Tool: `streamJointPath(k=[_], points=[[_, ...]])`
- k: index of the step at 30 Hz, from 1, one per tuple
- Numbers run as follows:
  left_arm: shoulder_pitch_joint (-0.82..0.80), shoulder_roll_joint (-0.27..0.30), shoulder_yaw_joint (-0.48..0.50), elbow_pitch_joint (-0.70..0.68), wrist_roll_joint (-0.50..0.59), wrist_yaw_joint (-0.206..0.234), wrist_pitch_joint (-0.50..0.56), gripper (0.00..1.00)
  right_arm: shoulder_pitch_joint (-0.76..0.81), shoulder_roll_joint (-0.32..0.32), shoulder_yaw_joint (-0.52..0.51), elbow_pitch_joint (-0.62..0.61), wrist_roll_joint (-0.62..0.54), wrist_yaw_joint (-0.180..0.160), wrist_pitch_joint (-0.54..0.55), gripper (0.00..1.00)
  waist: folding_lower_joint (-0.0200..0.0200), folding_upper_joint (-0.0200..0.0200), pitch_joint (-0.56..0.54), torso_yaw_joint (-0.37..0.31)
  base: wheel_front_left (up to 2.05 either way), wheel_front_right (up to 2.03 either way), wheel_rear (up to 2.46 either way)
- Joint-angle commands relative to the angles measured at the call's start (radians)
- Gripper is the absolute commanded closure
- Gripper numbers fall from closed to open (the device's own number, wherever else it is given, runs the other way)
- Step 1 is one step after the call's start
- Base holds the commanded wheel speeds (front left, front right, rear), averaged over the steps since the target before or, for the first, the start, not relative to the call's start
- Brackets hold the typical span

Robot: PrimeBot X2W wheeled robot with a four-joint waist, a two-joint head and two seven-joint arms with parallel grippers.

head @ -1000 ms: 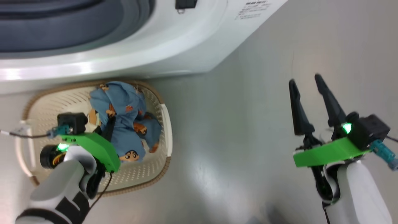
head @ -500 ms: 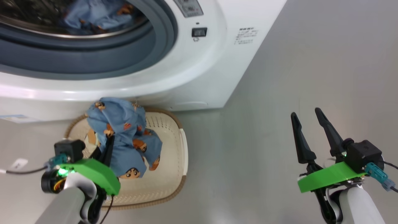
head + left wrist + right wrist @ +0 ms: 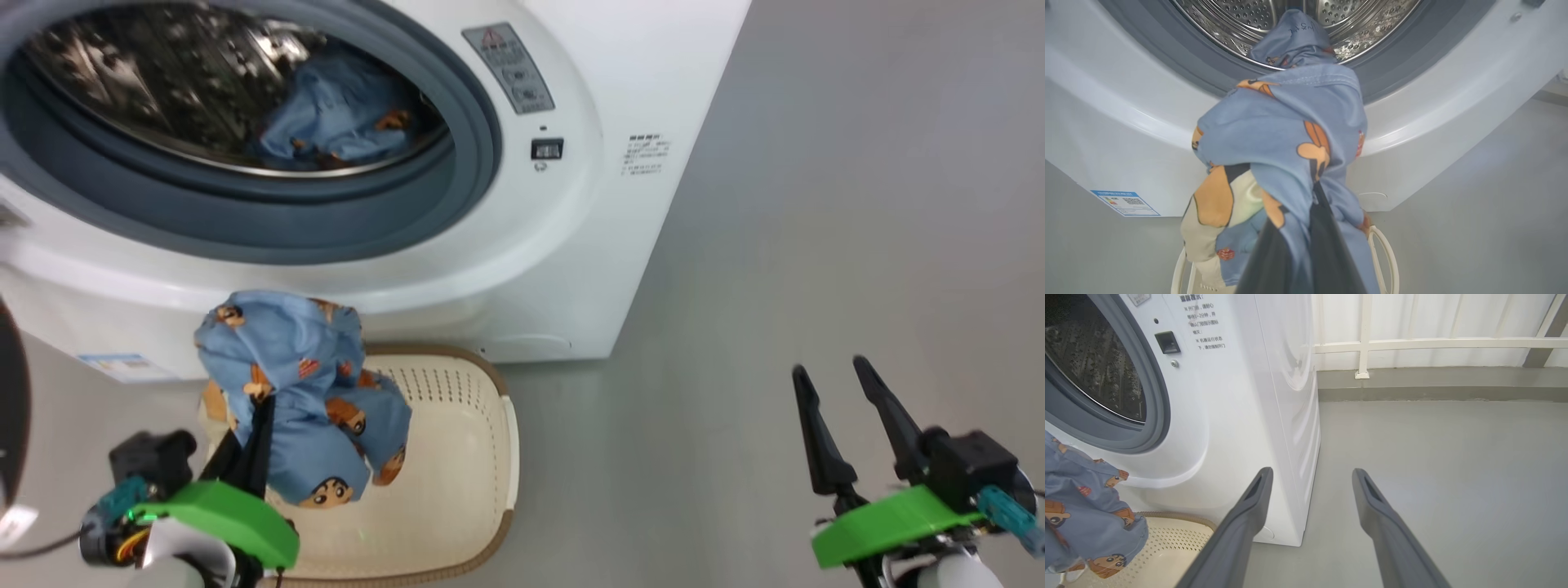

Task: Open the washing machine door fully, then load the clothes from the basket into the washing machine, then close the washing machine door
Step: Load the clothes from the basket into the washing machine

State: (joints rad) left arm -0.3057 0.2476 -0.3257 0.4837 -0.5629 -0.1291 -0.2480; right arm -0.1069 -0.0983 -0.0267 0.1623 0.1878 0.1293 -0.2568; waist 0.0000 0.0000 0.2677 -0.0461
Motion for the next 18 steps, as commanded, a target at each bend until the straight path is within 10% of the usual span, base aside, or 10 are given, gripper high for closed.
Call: streamJointPath(k=[1,18], points=[[0.015,0.023,0.055,-0.039,0.018,-0.002,-0.014,1.00,0.021,-0.011,0.011,-0.021,0.015,0.001,-0.005,0.00,0.0000,0.0000,-0.048,0.014,0.00,0.00,0.00],[0.320,-0.032,0.301,-0.318,0.168,-0.002,-0.014,1.00,0.160,-0.018,-0.048,-0.028,0.029,0.001,-0.005,0.00,0.0000,0.0000,-0.165,-0.006,0.00,0.00,0.00]])
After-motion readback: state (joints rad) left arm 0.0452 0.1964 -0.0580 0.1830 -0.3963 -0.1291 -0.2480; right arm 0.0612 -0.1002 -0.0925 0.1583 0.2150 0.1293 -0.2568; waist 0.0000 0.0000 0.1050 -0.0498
